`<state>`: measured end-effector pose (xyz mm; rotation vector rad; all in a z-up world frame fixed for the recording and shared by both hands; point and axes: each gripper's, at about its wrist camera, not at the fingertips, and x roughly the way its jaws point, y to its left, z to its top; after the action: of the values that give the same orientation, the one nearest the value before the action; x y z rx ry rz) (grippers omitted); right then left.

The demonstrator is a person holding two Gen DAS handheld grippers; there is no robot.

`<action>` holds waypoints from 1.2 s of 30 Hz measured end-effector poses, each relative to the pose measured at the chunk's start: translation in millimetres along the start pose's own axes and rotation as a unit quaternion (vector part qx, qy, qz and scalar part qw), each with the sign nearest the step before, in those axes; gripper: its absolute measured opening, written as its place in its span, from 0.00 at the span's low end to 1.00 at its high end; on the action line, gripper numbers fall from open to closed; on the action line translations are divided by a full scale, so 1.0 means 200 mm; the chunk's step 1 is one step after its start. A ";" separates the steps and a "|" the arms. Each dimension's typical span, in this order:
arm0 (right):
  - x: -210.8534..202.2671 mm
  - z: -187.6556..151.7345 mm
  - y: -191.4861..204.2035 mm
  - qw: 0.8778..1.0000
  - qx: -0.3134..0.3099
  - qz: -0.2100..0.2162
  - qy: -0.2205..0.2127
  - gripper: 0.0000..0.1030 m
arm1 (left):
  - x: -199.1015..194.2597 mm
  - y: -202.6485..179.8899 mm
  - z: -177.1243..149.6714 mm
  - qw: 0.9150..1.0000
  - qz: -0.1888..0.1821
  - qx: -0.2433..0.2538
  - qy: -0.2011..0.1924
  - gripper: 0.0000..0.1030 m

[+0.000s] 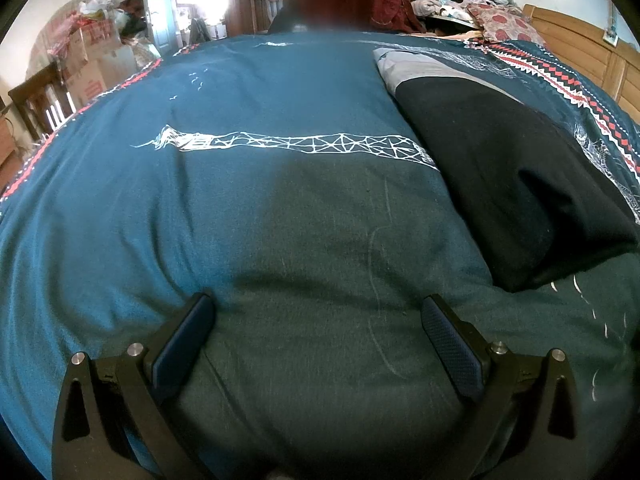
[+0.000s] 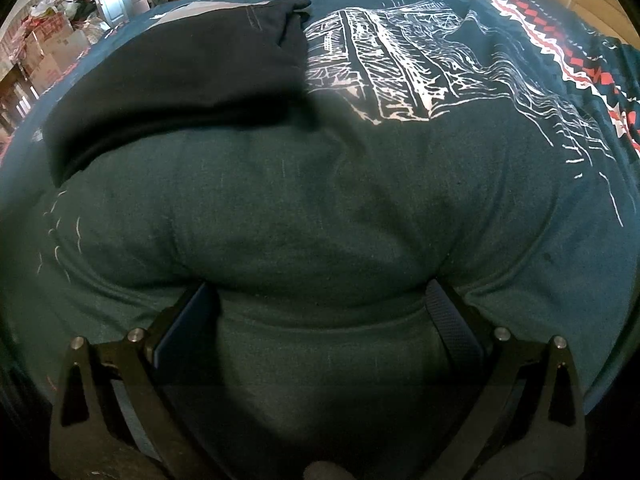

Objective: Fold large clothes

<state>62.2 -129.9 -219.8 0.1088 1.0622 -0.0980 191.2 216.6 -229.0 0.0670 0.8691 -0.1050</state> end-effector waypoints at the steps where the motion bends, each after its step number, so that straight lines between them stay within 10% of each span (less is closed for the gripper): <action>1: 0.00 0.00 0.00 1.000 0.000 0.000 0.000 1.00 | 0.00 0.00 0.00 1.000 -0.001 -0.001 0.001 1.00; 36: -0.01 -0.01 0.01 1.000 0.001 0.000 0.000 1.00 | 0.01 0.00 0.01 1.000 -0.007 -0.008 0.002 1.00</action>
<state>60.8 -128.0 -218.9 0.1109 1.0620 -0.0999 193.3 216.3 -229.2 0.0453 0.8738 -0.1107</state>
